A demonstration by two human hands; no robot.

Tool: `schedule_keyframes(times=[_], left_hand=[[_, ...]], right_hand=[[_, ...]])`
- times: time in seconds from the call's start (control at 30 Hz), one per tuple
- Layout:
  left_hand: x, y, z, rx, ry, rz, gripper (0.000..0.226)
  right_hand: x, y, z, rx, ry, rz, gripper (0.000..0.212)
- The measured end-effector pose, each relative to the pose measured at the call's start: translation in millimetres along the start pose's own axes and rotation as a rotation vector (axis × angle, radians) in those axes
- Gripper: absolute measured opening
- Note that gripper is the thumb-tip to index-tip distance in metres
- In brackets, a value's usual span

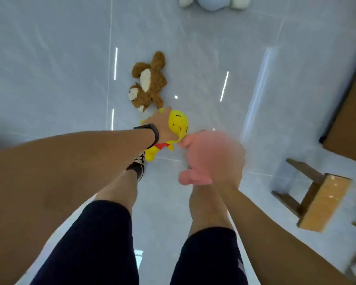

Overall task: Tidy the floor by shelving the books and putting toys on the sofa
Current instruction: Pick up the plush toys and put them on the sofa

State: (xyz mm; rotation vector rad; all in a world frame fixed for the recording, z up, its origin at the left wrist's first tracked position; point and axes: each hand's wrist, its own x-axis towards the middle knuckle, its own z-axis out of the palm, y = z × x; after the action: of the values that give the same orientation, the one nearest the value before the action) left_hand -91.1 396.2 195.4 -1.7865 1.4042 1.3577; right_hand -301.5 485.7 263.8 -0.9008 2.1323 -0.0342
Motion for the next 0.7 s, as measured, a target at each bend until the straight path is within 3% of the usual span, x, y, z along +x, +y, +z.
schedule_keyframes(times=[0.17, 0.33, 0.57, 0.7], left_hand=[[-173, 88, -84, -0.042, 0.057, 0.149, 0.107], [-299, 199, -122, 0.057, 0.124, 0.359, 0.106], [-399, 342, -90, -0.022, 0.173, 0.626, 0.105], [-421, 395, -68, 0.013, 0.162, 0.713, 0.109]], right_hand=[[-127, -30, -164, 0.286, 0.164, 0.145, 0.070], [-198, -9, -271, 0.469, 0.315, 0.197, 0.084], [-244, 65, -383, 0.801, 0.551, 0.195, 0.055], [-232, 105, -430, 0.843, 0.561, 0.211, 0.048]])
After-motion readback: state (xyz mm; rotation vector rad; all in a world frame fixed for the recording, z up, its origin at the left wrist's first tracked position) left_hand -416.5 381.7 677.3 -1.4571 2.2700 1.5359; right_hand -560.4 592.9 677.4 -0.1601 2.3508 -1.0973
